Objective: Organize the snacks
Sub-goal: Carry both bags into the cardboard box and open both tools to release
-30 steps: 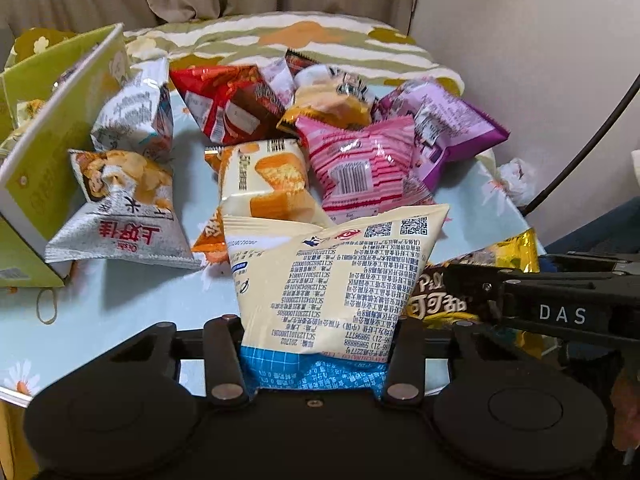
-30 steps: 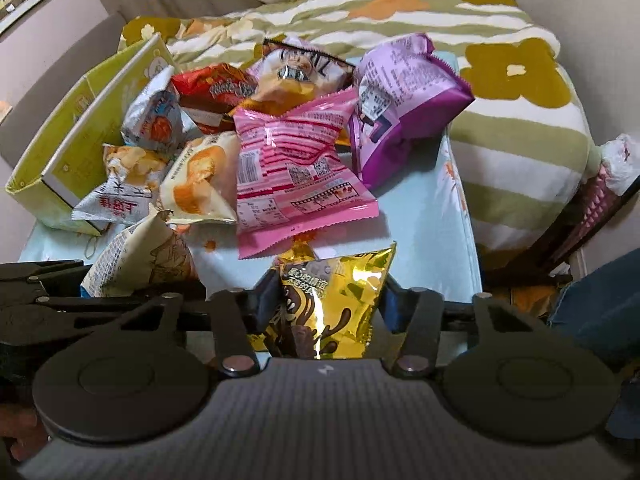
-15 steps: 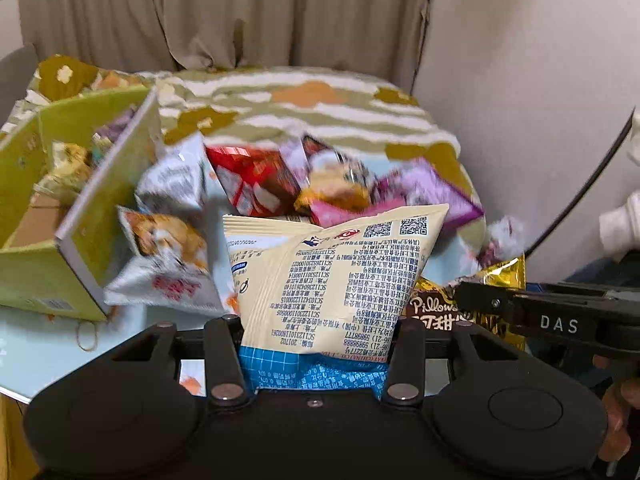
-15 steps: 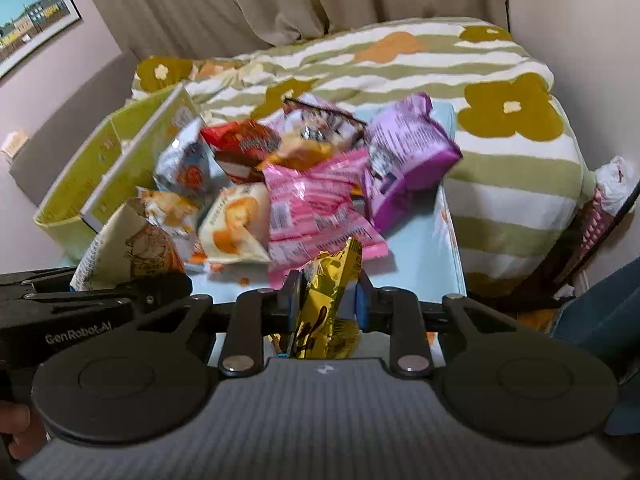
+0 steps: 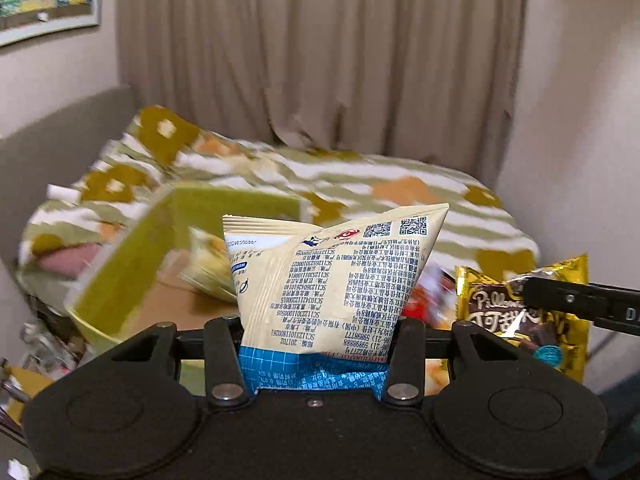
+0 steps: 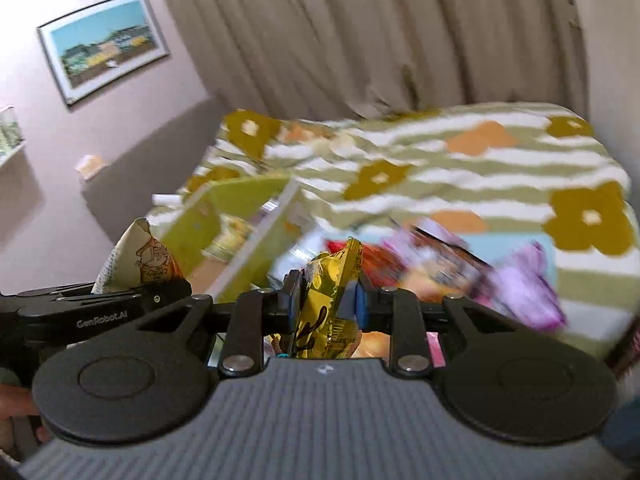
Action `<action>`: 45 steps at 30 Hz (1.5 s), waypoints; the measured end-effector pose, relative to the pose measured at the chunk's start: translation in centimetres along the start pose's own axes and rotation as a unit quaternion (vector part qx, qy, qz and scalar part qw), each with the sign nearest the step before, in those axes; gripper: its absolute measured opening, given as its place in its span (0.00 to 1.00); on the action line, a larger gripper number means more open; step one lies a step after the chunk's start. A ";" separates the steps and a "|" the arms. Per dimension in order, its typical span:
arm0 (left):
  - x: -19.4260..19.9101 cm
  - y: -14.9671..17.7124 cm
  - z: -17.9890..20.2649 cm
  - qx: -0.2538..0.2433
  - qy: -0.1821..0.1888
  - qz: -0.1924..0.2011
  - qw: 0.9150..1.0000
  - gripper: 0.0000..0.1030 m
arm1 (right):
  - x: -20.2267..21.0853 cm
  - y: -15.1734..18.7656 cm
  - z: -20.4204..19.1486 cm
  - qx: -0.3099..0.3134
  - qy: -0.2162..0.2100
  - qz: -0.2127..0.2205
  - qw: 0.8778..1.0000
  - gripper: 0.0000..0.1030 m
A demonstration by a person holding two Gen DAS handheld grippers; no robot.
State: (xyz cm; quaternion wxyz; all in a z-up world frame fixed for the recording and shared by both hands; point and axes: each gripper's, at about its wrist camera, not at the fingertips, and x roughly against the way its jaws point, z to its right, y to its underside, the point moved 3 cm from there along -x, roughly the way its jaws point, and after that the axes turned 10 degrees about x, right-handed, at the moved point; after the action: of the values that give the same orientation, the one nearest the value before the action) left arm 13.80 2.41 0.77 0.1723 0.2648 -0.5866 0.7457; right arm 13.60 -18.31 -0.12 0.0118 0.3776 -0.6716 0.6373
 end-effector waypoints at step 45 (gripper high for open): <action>-11.1 -5.8 -21.1 0.003 -0.030 -0.082 0.996 0.96 | -25.0 -4.6 -16.7 -0.024 -0.001 -0.108 0.994 0.52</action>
State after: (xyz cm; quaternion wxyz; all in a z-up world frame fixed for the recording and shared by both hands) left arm 21.95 24.90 -4.91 0.2150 0.3345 -0.5657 0.7224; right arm 26.09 8.88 -5.56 0.0886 0.4484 -0.6417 0.6158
